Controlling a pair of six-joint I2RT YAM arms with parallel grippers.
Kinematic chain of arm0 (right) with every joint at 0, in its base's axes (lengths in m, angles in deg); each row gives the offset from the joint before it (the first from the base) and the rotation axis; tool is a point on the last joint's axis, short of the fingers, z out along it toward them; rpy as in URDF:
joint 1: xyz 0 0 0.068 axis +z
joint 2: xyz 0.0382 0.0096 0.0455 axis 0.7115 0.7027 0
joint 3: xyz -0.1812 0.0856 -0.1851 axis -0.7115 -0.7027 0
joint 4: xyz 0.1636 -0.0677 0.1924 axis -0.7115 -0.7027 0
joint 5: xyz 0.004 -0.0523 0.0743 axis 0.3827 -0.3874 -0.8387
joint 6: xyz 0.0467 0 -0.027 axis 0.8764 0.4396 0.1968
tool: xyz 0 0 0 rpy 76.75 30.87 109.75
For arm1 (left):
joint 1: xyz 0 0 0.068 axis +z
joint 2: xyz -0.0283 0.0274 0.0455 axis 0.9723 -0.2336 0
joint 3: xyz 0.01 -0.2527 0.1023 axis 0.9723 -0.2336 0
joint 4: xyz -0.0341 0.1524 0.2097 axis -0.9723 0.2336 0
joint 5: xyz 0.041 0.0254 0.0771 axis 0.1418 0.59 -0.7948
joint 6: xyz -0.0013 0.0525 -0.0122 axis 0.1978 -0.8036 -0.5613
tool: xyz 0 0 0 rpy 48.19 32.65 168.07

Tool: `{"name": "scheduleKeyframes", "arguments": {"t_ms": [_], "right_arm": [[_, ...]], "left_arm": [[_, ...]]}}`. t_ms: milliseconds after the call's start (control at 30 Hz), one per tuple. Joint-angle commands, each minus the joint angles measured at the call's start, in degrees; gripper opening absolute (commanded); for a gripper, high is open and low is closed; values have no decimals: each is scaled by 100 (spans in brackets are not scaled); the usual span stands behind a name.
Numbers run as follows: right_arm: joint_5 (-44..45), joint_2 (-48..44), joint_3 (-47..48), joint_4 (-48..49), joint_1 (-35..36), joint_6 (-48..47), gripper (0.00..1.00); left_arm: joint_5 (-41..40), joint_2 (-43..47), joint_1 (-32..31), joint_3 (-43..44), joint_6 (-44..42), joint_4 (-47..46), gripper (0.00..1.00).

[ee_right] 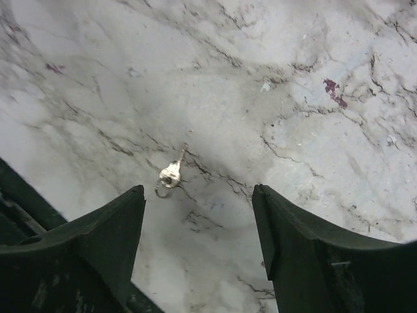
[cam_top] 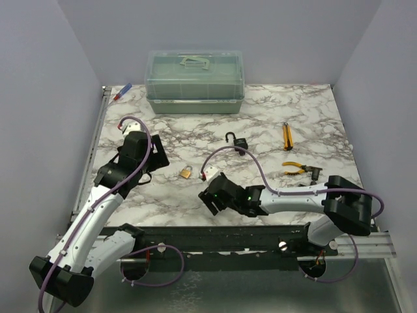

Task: Unlock with the key

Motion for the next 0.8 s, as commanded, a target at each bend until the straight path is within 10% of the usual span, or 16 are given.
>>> {"name": "scheduleKeyframes", "arguments": {"t_ms": [0,767], "right_arm": [[-196,-14,843,-1353,30,1185,72],[61,1632,2140,-2748,397,2296,52]], "left_arm": [[-194,161,-6,-136,-109,-352,88],[-67,226,4,-229,-190,-432,88]]}}
